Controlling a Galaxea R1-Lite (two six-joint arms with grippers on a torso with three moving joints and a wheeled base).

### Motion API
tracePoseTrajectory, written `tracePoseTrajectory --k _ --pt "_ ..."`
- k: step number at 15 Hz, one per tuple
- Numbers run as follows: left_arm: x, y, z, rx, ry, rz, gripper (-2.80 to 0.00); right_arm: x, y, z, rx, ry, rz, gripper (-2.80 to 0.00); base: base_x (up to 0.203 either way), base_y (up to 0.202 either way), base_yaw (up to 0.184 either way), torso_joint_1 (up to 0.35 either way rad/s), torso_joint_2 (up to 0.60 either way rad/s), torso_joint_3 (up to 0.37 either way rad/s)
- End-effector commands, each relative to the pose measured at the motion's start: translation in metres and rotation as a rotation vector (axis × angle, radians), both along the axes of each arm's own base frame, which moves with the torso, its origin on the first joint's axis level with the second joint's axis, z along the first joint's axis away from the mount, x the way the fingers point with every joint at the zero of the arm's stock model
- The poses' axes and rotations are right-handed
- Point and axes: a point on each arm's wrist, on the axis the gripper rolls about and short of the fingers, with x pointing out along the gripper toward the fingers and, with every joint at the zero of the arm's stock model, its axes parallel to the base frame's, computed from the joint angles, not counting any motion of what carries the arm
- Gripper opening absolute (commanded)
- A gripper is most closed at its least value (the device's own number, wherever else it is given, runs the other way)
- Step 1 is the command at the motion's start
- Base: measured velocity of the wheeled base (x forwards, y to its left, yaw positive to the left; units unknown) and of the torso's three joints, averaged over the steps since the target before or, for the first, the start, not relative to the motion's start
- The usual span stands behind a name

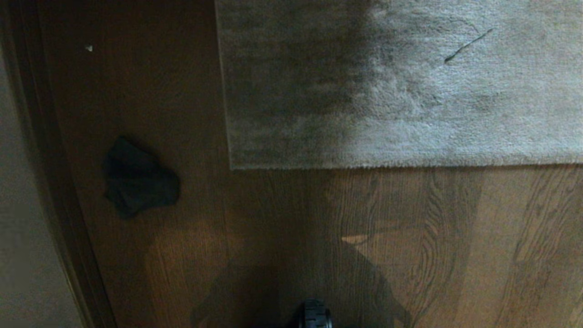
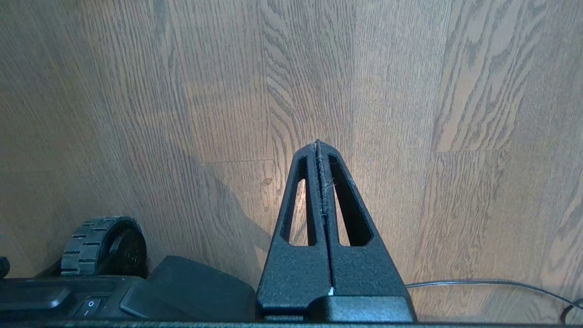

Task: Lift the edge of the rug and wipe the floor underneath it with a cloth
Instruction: Pick up the rag

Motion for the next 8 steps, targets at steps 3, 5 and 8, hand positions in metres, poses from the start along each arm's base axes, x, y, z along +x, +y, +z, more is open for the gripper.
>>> tracePoseTrajectory --k 3,5,8 --pt "-0.008 0.000 0.023 -0.014 -0.069 -0.003 -2.80 0.000 0.000 0.000 0.001 -0.002 0.001 -2.80 0.000 0.000 0.000 0.000 0.00 0.000" --pt "-0.007 0.000 0.032 -0.014 -0.049 -0.006 -2.80 0.000 0.000 0.000 0.001 0.000 0.000 -2.80 0.000 0.000 0.000 0.000 0.00 0.000" --pt "0.005 0.000 0.047 -0.014 0.040 -0.014 -2.80 0.000 0.000 0.000 0.001 0.001 0.000 -2.80 0.000 0.000 0.000 0.000 0.00 0.000"
